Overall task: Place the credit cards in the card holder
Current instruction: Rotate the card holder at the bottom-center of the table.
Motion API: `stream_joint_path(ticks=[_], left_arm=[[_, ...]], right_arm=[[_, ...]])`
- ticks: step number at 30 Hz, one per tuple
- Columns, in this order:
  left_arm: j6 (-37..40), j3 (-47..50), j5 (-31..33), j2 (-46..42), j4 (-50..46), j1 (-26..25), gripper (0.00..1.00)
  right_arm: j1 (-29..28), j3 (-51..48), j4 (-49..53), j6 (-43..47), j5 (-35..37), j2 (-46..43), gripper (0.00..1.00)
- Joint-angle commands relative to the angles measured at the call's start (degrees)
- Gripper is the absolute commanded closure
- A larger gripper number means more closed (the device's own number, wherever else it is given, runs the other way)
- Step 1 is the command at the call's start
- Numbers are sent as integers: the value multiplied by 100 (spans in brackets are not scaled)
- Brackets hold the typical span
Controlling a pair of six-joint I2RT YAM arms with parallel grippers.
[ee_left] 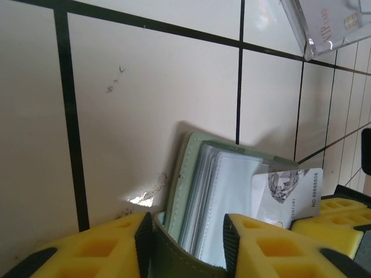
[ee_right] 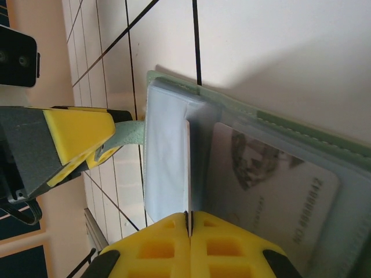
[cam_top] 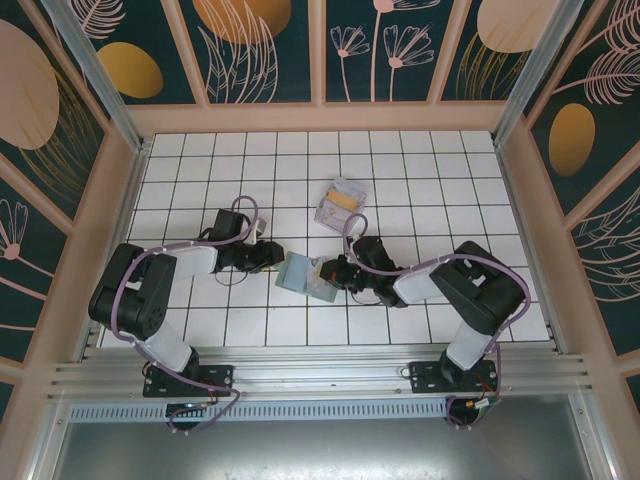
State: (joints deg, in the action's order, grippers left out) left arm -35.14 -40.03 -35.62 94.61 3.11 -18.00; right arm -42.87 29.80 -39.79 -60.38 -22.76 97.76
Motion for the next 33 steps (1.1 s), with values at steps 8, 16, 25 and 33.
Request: stream_joint_path(ticks=[8,16,25,33], left_arm=[[-193,353,-151,-236,250,-29,84],[-384,463,-254,-707,340,-41,96],[-319,515,-201,-792,239,-39,97],[-231,632,-100,-646,216,-40,97]], right_arm=[[-55,-282,-396,-215,64,94,100],[-11,-447,-347,-211,202,65,100],[-5,-484,-197,-228,237,-21,100],[-20,-446,-110,-239,282,-10,100]])
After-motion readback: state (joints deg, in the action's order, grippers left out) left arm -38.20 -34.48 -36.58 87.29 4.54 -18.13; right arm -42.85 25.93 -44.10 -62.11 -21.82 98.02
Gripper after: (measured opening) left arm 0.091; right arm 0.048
